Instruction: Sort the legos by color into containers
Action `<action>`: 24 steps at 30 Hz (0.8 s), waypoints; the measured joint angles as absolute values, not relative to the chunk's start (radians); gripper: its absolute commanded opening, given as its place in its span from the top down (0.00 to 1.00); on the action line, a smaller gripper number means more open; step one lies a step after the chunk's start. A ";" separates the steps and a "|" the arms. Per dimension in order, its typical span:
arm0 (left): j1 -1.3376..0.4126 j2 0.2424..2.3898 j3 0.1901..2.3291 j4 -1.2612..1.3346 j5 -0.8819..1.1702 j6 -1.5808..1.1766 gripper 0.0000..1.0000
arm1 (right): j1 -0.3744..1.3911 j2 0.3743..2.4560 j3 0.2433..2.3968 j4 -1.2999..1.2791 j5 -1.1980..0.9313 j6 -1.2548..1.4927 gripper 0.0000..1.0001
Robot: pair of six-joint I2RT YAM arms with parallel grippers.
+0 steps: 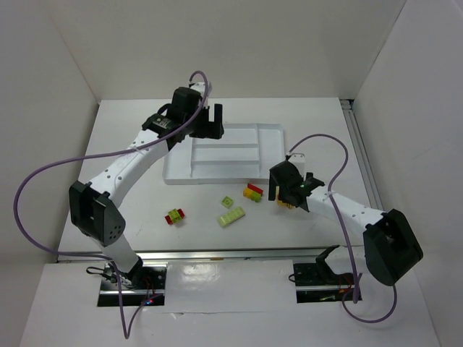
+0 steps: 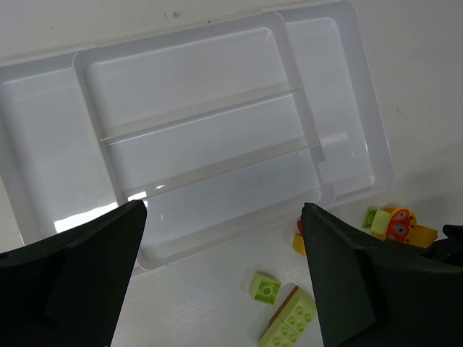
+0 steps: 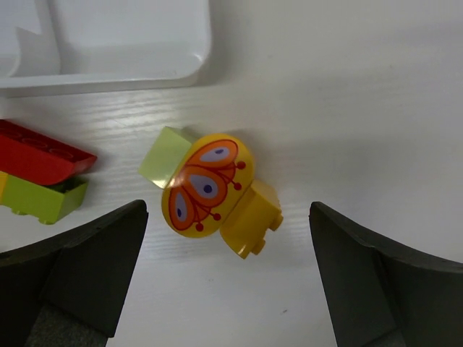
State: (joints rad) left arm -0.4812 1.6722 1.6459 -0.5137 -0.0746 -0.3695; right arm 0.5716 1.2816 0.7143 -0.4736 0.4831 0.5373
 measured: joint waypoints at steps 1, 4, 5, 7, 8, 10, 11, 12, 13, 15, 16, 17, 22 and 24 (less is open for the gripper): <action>-0.481 1.674 1.646 -0.515 -0.072 -0.369 0.00 | 0.572 1.282 0.714 -0.456 0.481 0.519 0.00; -0.481 1.678 1.646 -0.517 -0.067 -0.369 0.00 | 0.568 1.287 0.713 -0.405 0.458 0.471 0.00; -0.481 1.679 1.646 -0.517 -0.065 -0.369 0.00 | 0.564 1.293 0.712 -0.386 0.447 0.455 0.00; -0.481 1.681 1.646 -0.518 -0.061 -0.369 0.00 | 0.562 1.306 0.705 -0.344 0.422 0.432 0.00; -0.481 1.681 1.646 -0.518 -0.058 -0.369 0.00 | 0.562 1.311 0.697 -0.326 0.410 0.422 0.00; -0.481 1.681 1.646 -0.517 -0.054 -0.369 0.00 | 0.562 1.314 0.678 -0.308 0.378 0.406 0.00; -0.481 1.681 1.646 -0.517 -0.054 -0.369 0.00 | 0.562 1.314 0.672 -0.305 0.368 0.403 0.00; -0.481 1.682 1.646 -0.517 -0.053 -0.369 0.00 | 0.562 1.314 0.666 -0.301 0.350 0.402 0.00; -0.481 1.684 1.646 -0.517 -0.053 -0.369 0.00 | 0.562 1.313 0.661 -0.297 0.333 0.404 0.00; -0.481 1.687 1.647 -0.517 -0.052 -0.369 0.00 | 0.563 1.313 0.655 -0.298 0.305 0.418 0.00; -0.481 1.689 1.648 -0.518 -0.051 -0.369 0.00 | 0.566 1.313 0.654 -0.300 0.294 0.427 0.00; -0.481 1.691 1.649 -0.518 -0.048 -0.369 0.00 | 0.570 1.313 0.652 -0.301 0.290 0.439 0.00; -0.481 1.704 1.659 -0.520 -0.039 -0.369 0.00 | 0.650 1.312 0.649 -0.321 0.298 0.503 0.01; -0.481 1.707 1.659 -0.520 -0.035 -0.370 0.00 | 0.676 1.313 0.649 -0.330 0.316 0.530 0.07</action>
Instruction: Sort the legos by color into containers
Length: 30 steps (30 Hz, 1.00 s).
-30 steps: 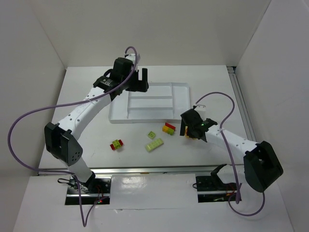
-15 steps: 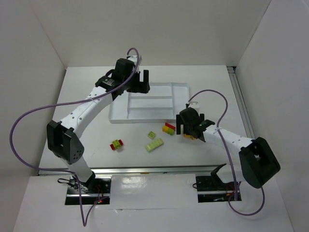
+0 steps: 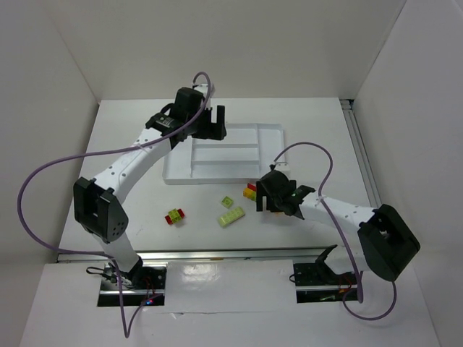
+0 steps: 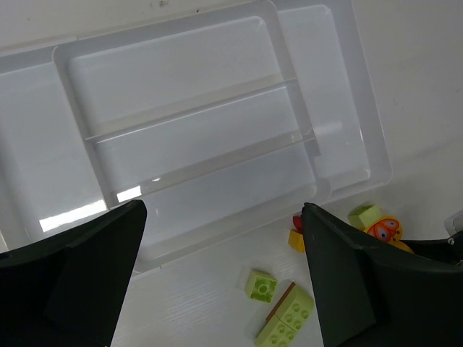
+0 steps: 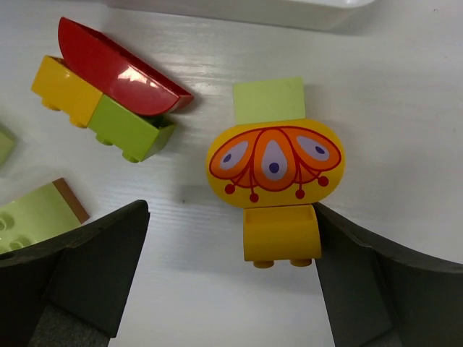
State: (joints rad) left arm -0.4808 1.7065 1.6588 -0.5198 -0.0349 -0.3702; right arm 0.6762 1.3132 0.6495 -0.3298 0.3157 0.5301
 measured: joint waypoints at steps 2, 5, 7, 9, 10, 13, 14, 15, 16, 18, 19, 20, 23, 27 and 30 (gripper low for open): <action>-0.481 1.709 1.659 -0.519 -0.028 -0.371 0.00 | 0.688 1.317 0.649 -0.338 0.336 0.551 0.11; -0.481 1.718 1.659 -0.520 -0.020 -0.371 0.00 | 0.692 1.334 0.650 -0.357 0.371 0.585 0.28; -0.481 1.723 1.659 -0.521 -0.017 -0.371 0.00 | 0.693 1.342 0.650 -0.376 0.391 0.612 0.38; -0.481 1.727 1.659 -0.520 -0.015 -0.371 0.00 | 0.694 1.345 0.650 -0.388 0.408 0.635 0.45; -0.481 1.729 1.661 -0.521 -0.012 -0.371 0.00 | 0.694 1.345 0.650 -0.390 0.415 0.644 0.47; -0.481 1.734 1.663 -0.521 -0.007 -0.371 0.00 | 0.694 1.345 0.651 -0.400 0.439 0.667 0.62; -0.481 1.734 1.663 -0.522 -0.005 -0.371 0.00 | 0.694 1.345 0.651 -0.403 0.446 0.672 0.67; -0.481 1.734 1.663 -0.522 -0.004 -0.371 0.00 | 0.694 1.344 0.651 -0.407 0.453 0.678 0.71; -0.481 1.734 1.663 -0.522 -0.003 -0.371 0.00 | 0.694 1.342 0.651 -0.413 0.456 0.680 0.74; -0.481 1.734 1.663 -0.522 -0.003 -0.371 0.00 | 0.700 1.325 0.651 -0.430 0.462 0.679 0.74; -0.481 1.736 1.663 -0.522 -0.005 -0.371 0.00 | 0.706 1.308 0.651 -0.441 0.466 0.679 0.74; -0.481 1.739 1.665 -0.525 -0.007 -0.370 0.00 | 0.717 1.280 0.651 -0.451 0.471 0.677 0.77; -0.478 1.795 1.740 -0.587 -0.010 -0.369 0.00 | 0.738 1.167 0.658 -0.468 0.467 0.651 0.79; -0.472 1.877 1.820 -0.615 0.076 -0.363 0.00 | 0.746 0.931 0.670 -0.454 0.396 0.543 0.78; -0.464 1.895 1.820 -0.659 0.206 -0.352 0.00 | 0.754 0.778 0.670 -0.429 0.319 0.471 0.78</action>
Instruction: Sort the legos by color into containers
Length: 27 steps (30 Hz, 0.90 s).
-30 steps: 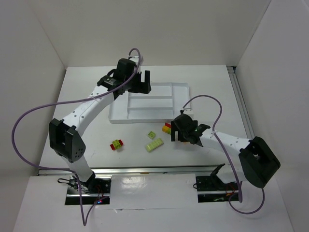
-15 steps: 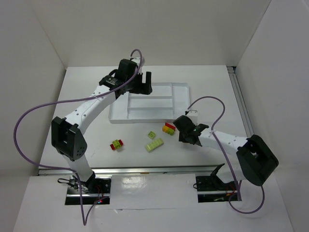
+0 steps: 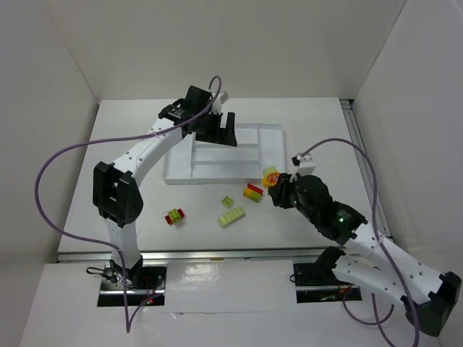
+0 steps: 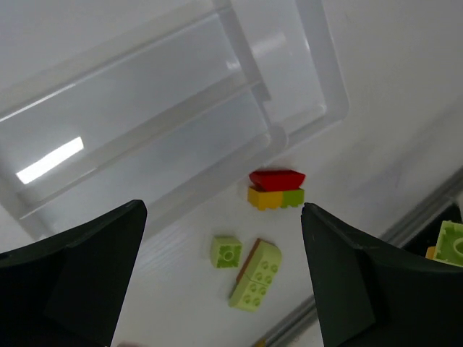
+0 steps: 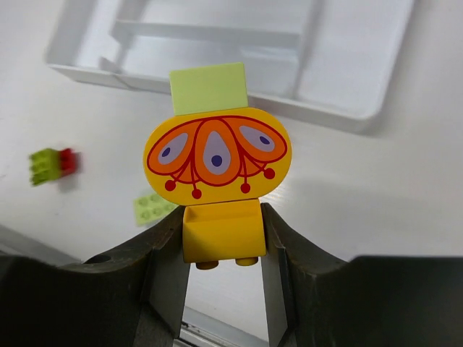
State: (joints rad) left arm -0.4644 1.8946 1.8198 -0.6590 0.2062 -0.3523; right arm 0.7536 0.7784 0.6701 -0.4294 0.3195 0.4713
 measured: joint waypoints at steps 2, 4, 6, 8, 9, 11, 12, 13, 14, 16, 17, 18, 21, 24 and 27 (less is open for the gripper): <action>-0.460 1.903 1.820 -0.677 0.314 -0.341 0.00 | 0.755 0.732 0.675 -0.413 0.279 0.439 0.78; -0.460 1.908 1.818 -0.681 0.422 -0.340 0.00 | 0.755 0.749 0.702 -0.411 0.246 0.410 0.78; -0.460 1.908 1.813 -0.667 0.530 -0.344 0.00 | 0.755 0.789 0.718 -0.405 0.226 0.390 0.78; -0.460 1.912 1.812 -0.655 0.638 -0.347 0.00 | 0.755 0.830 0.720 -0.406 0.207 0.372 0.78; -0.461 1.915 1.812 -0.647 0.692 -0.349 0.00 | 0.755 0.841 0.720 -0.408 0.202 0.364 0.78; -0.461 1.924 1.810 -0.628 0.787 -0.367 0.00 | 0.755 0.844 0.720 -0.407 0.202 0.347 0.78; -0.461 1.927 1.805 -0.611 0.825 -0.374 0.00 | 0.755 0.844 0.720 -0.406 0.202 0.345 0.78; -0.460 1.929 1.789 -0.581 0.883 -0.390 0.00 | 0.755 0.845 0.722 -0.406 0.202 0.342 0.78; -0.459 1.929 1.768 -0.551 0.940 -0.406 0.00 | 0.755 0.847 0.725 -0.406 0.202 0.337 0.78; -0.457 1.935 1.729 -0.509 1.018 -0.431 0.00 | 0.755 0.850 0.728 -0.404 0.202 0.330 0.78; -0.457 1.945 1.715 -0.495 1.045 -0.445 0.00 | 0.755 0.850 0.728 -0.403 0.202 0.327 0.78; -0.457 1.955 1.703 -0.483 1.066 -0.452 0.00 | 0.755 0.852 0.729 -0.403 0.202 0.324 0.78; -0.464 1.989 1.670 -0.464 1.103 -0.471 0.00 | 0.755 0.865 0.730 -0.392 0.200 0.319 0.78; -0.481 2.005 1.662 -0.460 1.107 -0.482 0.00 | 0.755 0.878 0.730 -0.377 0.197 0.313 0.78; -0.497 2.005 1.662 -0.435 1.114 -0.502 0.02 | 0.755 0.905 0.739 -0.369 0.192 0.301 0.78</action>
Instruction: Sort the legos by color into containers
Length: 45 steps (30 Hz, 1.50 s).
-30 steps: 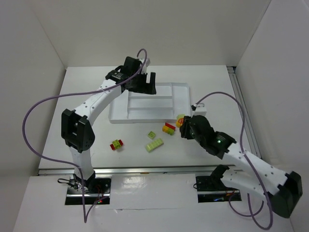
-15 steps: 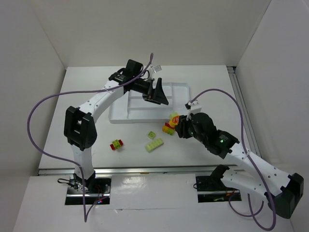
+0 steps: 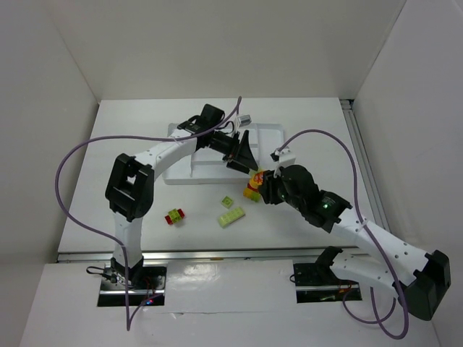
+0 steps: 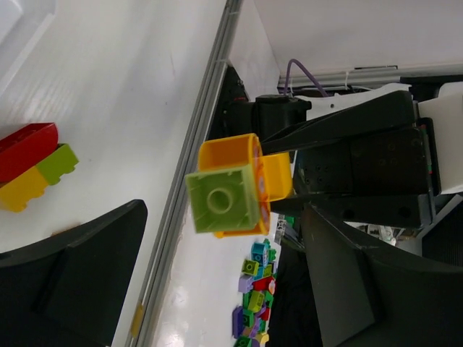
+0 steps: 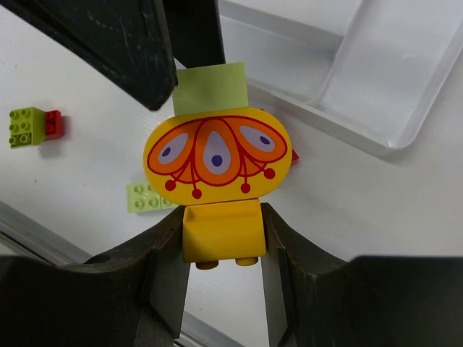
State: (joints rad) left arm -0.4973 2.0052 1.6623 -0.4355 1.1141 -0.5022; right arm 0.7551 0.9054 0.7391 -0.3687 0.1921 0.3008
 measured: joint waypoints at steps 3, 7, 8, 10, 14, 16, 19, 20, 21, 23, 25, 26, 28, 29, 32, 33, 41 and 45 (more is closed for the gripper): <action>-0.510 2.009 1.662 -0.411 1.128 -0.523 0.07 | 0.755 0.931 0.747 -0.357 0.183 0.290 0.77; -0.510 2.013 1.662 -0.388 1.144 -0.540 0.39 | 0.755 0.936 0.747 -0.351 0.179 0.282 0.77; -0.510 2.013 1.662 -0.383 1.150 -0.542 0.44 | 0.755 0.936 0.747 -0.348 0.179 0.281 0.77; -0.509 2.013 1.662 -0.375 1.149 -0.543 0.49 | 0.755 0.936 0.747 -0.340 0.179 0.279 0.77; -0.505 2.014 1.662 -0.372 1.149 -0.550 0.49 | 0.755 0.938 0.747 -0.331 0.179 0.279 0.77; -0.505 2.014 1.662 -0.367 1.149 -0.551 0.49 | 0.755 0.941 0.747 -0.329 0.179 0.279 0.77; -0.505 2.014 1.662 -0.360 1.151 -0.551 0.35 | 0.755 0.945 0.747 -0.327 0.178 0.279 0.77; -0.505 2.014 1.662 -0.356 1.155 -0.551 0.35 | 0.755 0.947 0.747 -0.326 0.178 0.279 0.77; -0.506 2.014 1.662 -0.355 1.161 -0.555 0.39 | 0.755 0.951 0.747 -0.325 0.178 0.279 0.77; -0.507 2.015 1.662 -0.349 1.157 -0.555 0.47 | 0.755 0.956 0.747 -0.324 0.178 0.279 0.77; -0.507 2.020 1.662 -0.340 1.154 -0.555 0.61 | 0.755 0.955 0.747 -0.322 0.179 0.279 0.77; -0.507 2.022 1.662 -0.339 1.152 -0.558 0.67 | 0.755 0.955 0.747 -0.323 0.179 0.278 0.77; -0.508 2.026 1.662 -0.338 1.148 -0.570 0.81 | 0.755 0.958 0.746 -0.329 0.179 0.270 0.77; -0.508 2.026 1.662 -0.340 1.147 -0.576 0.92 | 0.756 0.960 0.746 -0.331 0.179 0.268 0.77; -0.508 2.028 1.662 -0.338 1.145 -0.582 1.00 | 0.757 0.960 0.746 -0.331 0.184 0.267 0.77; -0.508 2.028 1.662 -0.339 1.145 -0.582 1.00 | 0.757 0.960 0.746 -0.331 0.184 0.267 0.77; -0.474 2.028 1.674 -0.359 1.143 -0.611 1.00 | 0.758 0.955 0.745 -0.302 0.202 0.271 0.77; -0.411 2.028 1.680 -0.353 1.122 -0.613 1.00 | 0.758 0.931 0.738 -0.307 0.222 0.284 0.77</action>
State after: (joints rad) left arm -0.4107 2.0277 1.6802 -0.3534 1.1217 -0.6128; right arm 0.7578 0.9314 0.7380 -0.3069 0.2222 0.2836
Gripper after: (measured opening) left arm 0.393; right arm 0.447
